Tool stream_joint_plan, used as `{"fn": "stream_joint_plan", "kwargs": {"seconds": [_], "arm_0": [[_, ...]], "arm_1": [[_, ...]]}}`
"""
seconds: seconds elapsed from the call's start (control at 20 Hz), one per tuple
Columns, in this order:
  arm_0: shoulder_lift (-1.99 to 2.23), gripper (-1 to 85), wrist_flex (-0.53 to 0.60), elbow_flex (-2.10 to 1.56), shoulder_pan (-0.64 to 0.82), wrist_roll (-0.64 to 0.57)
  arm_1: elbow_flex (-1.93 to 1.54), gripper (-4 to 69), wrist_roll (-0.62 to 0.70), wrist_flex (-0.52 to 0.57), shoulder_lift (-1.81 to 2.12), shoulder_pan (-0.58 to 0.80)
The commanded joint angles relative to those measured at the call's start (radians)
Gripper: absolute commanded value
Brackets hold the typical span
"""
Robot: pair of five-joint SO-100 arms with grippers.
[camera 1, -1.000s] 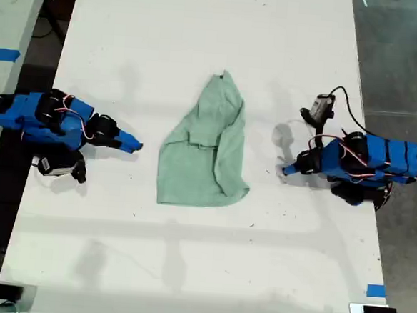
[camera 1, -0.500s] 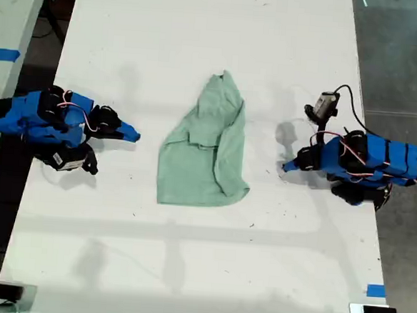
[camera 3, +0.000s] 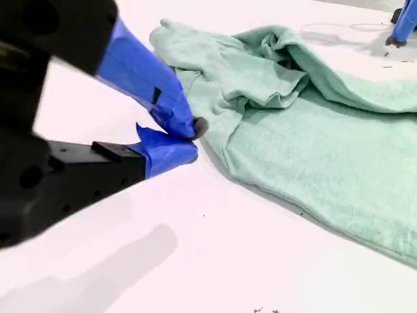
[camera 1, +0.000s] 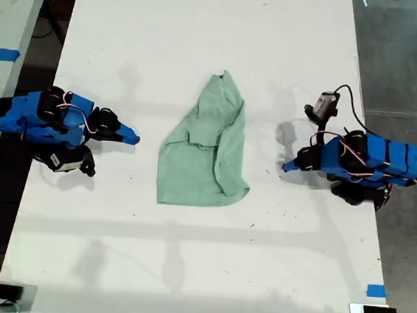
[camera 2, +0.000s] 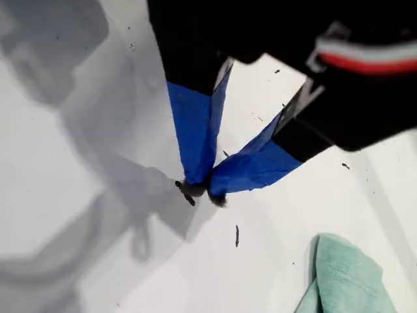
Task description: Fold t shirt
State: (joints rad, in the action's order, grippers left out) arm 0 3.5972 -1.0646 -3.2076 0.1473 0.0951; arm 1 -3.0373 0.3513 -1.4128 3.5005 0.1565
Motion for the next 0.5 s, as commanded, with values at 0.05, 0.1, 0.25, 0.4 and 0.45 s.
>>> {"fn": "stream_joint_plan", "kwargs": {"seconds": [0.05, 0.1, 0.25, 0.4, 0.45], "arm_0": [[-0.006, 0.0, 0.008, -0.008, 0.009, 0.0], [-0.011, 0.0, 0.009, -0.008, 0.011, 0.0], [-0.018, 0.0, 0.009, 0.0, 0.0, 0.023], [-0.344, 0.0, -0.012, 0.207, -0.021, 0.12], [-0.511, 0.0, -0.037, 0.334, -0.054, 0.138]], "arm_1": [[-0.041, 1.6, -0.006, 0.015, 0.011, 0.005], [-0.041, 1.6, -0.006, 0.015, 0.011, 0.005], [-0.041, 1.6, -0.003, 0.015, 0.011, 0.011], [-0.041, 1.6, -0.003, 0.015, 0.011, 0.008], [-0.041, 1.6, -0.003, 0.015, 0.011, 0.009]]}}
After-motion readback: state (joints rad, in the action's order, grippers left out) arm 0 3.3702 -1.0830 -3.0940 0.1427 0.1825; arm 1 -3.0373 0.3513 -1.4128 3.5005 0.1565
